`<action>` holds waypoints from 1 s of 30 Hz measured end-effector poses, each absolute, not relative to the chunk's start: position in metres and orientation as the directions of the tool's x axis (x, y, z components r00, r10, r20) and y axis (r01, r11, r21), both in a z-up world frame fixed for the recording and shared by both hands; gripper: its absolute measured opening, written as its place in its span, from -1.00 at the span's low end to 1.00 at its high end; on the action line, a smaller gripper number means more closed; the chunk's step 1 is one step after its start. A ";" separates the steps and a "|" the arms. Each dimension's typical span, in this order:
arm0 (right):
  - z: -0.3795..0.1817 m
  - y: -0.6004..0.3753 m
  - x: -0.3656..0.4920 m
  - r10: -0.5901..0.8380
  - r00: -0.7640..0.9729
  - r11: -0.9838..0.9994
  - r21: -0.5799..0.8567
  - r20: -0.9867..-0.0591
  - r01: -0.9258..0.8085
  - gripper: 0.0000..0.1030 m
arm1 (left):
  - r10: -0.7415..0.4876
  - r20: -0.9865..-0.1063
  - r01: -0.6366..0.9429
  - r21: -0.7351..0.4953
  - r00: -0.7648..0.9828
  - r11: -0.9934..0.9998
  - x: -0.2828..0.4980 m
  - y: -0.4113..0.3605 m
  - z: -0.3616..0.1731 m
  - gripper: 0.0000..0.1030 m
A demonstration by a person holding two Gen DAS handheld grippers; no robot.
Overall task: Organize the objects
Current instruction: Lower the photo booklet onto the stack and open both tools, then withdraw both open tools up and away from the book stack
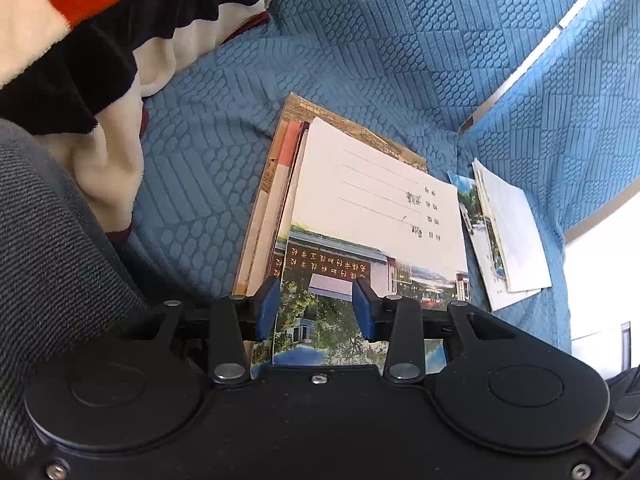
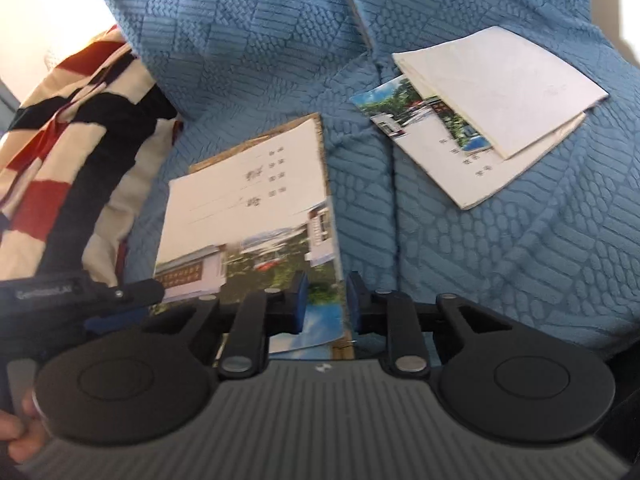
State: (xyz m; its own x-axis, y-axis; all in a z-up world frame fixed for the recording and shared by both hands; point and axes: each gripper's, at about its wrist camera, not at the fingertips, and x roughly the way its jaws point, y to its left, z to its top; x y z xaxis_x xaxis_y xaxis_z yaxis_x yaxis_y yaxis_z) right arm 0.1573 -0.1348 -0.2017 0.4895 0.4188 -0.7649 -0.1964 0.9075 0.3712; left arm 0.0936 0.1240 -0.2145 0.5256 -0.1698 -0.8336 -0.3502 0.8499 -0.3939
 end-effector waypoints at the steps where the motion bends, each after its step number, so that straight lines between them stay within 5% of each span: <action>1: -0.202 -0.133 0.157 0.412 0.492 0.911 0.356 -0.767 -0.208 -0.51 | -0.167 -0.834 -0.345 -0.389 0.525 0.854 0.094 0.123 -0.214 -0.29; 14: -0.197 -0.140 0.157 0.426 0.477 0.904 0.381 -0.769 -0.192 -0.55 | -0.163 -0.841 -0.345 -0.378 0.516 0.859 0.093 0.120 -0.212 -0.29; 30: -0.085 -0.171 0.134 0.463 0.630 0.884 0.377 -0.624 -0.277 -0.53 | -0.171 -0.767 -0.224 -0.381 0.618 0.897 0.085 0.097 -0.126 -0.28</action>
